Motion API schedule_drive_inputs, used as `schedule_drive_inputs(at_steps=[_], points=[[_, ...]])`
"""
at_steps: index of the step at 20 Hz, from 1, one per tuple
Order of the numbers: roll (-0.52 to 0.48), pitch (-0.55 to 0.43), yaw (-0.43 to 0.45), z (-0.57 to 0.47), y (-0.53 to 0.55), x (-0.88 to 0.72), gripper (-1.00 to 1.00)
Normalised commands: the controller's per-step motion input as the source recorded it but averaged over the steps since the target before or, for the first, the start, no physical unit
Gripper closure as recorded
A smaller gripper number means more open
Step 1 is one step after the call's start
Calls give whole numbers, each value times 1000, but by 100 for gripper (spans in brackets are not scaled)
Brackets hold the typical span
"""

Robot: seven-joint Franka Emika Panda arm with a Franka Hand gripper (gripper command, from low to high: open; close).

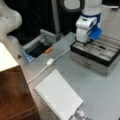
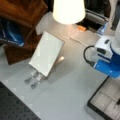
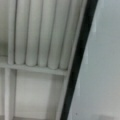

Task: Turn on the lamps. Open the box. Pick up the pen. Put it in the box.

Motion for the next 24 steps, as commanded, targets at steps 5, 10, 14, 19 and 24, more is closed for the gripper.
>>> schedule_drive_inputs(at_steps=[5,10,14,19,24], points=[[8,112,79,140,-438,12,-100],[63,91,57,114,-428,16,-100],[64,62,17,113,-385,13,-100],[61,47,3,72,-261,15,-100],[54,45,6,19,-72,4,-100]])
